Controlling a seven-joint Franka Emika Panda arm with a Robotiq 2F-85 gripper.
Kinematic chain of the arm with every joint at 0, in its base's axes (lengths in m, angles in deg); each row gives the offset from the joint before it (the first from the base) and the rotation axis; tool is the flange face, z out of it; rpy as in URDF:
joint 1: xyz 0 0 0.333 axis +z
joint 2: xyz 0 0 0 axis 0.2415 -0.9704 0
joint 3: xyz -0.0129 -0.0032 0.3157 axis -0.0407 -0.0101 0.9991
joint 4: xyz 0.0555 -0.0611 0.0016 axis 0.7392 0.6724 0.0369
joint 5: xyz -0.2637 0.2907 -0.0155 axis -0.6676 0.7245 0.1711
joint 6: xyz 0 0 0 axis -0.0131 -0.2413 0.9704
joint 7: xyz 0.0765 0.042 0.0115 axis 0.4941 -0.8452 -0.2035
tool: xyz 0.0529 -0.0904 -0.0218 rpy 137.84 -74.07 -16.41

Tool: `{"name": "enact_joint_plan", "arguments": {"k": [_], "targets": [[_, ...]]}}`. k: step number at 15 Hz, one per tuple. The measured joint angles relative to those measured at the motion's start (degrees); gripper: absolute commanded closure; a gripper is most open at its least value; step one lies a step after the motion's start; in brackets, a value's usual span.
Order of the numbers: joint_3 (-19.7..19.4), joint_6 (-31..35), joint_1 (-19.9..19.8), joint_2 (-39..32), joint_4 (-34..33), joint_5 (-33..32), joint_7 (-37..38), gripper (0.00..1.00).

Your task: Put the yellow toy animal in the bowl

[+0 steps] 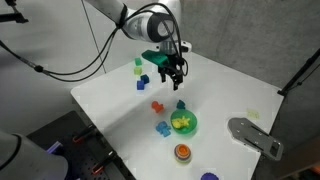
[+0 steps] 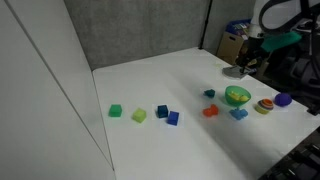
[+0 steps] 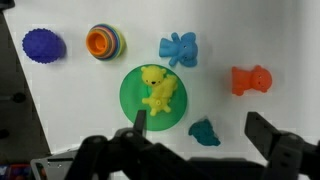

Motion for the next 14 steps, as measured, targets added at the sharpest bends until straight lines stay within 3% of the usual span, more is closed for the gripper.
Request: {"name": "enact_joint_plan", "arguments": {"k": [8,14], "targets": [[5.35,-9.37,-0.31,17.57,8.28,0.79,-3.18,0.0],[6.18,-17.68,-0.89,29.1,10.4,4.62,-3.43,0.0]]}}
